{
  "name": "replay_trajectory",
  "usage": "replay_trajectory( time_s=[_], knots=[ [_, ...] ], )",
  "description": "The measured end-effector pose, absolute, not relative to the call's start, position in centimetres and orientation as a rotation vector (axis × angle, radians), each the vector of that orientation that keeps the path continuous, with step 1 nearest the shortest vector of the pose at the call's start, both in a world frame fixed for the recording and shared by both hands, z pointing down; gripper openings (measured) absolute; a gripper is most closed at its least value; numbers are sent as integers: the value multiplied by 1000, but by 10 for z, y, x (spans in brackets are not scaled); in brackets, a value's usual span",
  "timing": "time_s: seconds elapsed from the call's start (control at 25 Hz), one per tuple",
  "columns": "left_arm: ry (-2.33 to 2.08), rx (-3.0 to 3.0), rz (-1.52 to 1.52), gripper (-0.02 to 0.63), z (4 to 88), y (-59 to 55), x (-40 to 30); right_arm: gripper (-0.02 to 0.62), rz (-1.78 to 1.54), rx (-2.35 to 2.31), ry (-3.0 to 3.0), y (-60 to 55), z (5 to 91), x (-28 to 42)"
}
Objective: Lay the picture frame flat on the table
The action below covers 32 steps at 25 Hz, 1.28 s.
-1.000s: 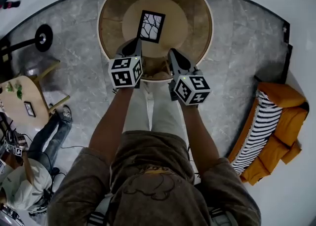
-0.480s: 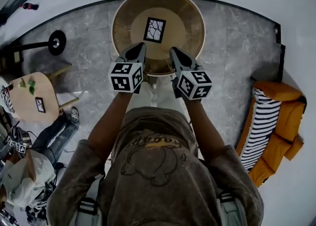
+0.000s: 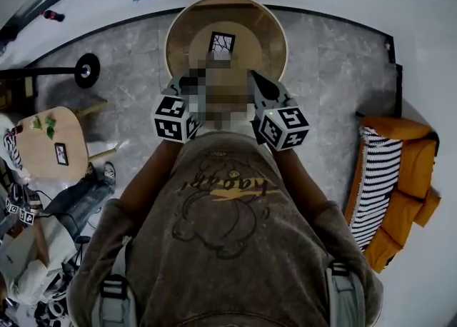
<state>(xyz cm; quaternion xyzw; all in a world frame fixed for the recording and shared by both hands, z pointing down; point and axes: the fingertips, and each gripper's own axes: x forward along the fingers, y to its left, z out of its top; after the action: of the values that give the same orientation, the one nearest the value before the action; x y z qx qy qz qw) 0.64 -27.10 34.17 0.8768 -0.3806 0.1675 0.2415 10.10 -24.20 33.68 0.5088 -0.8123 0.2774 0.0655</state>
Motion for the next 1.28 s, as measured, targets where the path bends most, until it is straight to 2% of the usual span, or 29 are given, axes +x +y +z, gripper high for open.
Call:
replay_trajectory(
  time_s=[0.56,1.28],
  knots=[
    [-1111,2569,276,17,272,-255,-12,20,585,1583,-2552,-233,273,95],
    [-1172,2535,244,17,272,-265,-21,20,544,1593,-2561,-242,270,100]
  ],
)
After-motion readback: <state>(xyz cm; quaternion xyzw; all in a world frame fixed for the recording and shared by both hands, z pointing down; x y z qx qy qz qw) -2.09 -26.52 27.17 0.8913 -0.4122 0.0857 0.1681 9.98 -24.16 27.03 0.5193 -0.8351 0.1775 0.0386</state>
